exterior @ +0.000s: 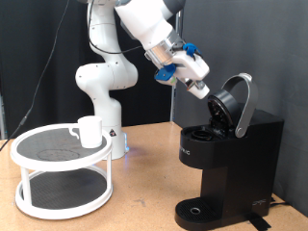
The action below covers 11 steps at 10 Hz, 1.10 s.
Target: Make a cup of coffee with the keurig machine
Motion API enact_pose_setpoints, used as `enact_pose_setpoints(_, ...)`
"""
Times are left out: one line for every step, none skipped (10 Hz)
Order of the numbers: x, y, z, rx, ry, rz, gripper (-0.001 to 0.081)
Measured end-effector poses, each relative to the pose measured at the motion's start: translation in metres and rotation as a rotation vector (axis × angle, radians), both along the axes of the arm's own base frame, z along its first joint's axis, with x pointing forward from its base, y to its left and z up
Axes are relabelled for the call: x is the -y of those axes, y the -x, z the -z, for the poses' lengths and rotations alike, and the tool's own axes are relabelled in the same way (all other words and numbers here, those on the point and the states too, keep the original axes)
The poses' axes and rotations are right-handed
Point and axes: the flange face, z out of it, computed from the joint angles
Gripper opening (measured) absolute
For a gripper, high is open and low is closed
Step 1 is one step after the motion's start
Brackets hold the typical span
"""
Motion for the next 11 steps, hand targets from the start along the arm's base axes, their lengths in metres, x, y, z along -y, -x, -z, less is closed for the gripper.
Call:
enact_pose_setpoints(0.001,-0.001,0.005,-0.002,0.006,0.007,0.0366)
enact_pose_setpoints(0.002,-0.002,0.011,-0.007,0.011,0.009,0.0366)
enact_pose_setpoints(0.002,-0.003,0.017,-0.010,0.016,0.011,0.0366)
enact_pose_setpoints(0.003,-0.004,0.022,-0.011,0.022,0.015,0.0366)
enact_pose_setpoints(0.003,-0.006,0.027,-0.014,0.028,0.019,0.0366)
enact_pose_setpoints(0.003,-0.007,0.033,-0.019,0.033,0.021,0.0366)
enact_pose_setpoints(0.003,-0.009,0.039,-0.021,0.040,0.023,0.0366)
enact_pose_setpoints(0.003,-0.011,0.045,-0.025,0.052,0.025,0.0366)
enact_pose_setpoints(0.001,-0.013,0.052,-0.027,0.067,0.025,0.0366)
enact_pose_setpoints(-0.002,-0.015,0.058,-0.030,0.077,0.024,0.0366)
enact_pose_setpoints(-0.005,-0.017,0.064,-0.036,0.082,0.019,0.0366)
